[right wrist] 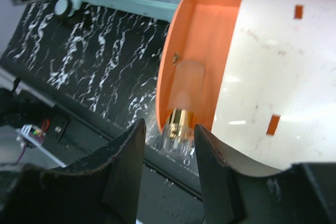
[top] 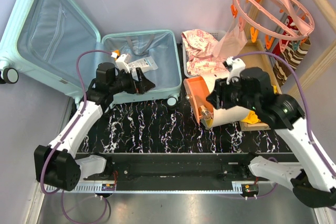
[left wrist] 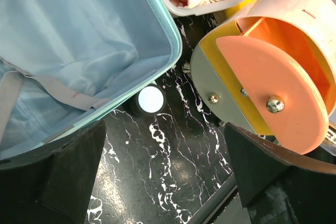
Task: Open, take out, and arrange the luggage
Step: Place the personal item in the drawer.
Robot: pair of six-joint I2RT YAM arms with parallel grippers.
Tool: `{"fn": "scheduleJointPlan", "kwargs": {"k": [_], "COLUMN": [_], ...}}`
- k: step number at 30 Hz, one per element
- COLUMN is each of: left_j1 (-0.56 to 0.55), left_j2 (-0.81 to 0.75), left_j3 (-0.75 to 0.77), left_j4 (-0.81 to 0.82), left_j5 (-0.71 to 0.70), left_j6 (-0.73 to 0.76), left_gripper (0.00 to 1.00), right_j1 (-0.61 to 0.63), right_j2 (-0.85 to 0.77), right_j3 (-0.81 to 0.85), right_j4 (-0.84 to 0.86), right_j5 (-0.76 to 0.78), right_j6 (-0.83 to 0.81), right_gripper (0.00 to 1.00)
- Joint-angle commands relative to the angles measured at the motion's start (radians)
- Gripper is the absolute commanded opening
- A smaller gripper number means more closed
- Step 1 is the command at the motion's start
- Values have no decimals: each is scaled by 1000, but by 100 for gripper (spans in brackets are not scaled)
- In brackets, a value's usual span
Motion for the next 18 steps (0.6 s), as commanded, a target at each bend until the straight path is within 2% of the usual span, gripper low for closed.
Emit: {"fn": "scheduleJointPlan", "kwargs": {"k": [1, 6, 11, 16, 18], "left_j1": [-5, -5, -4, -5, -5], "left_j2": [21, 37, 23, 31, 31], "left_j3": [44, 69, 60, 57, 57], "left_j4": [38, -11, -39, -40, -42], "left_j5": [65, 52, 23, 29, 24], "left_j6": [15, 67, 96, 95, 96], "left_gripper": [99, 99, 99, 99, 99], "right_j1": [-1, -1, -1, -1, -3], "right_j2": [-85, -160, -186, -163, -152], "right_j3": [-100, -227, -281, -313, -307], "right_j4": [-30, -10, 35, 74, 82], "right_j5": [-157, -248, -299, -260, -198], "right_j6": [50, 108, 125, 128, 127], "right_gripper": [50, 46, 45, 44, 44]}}
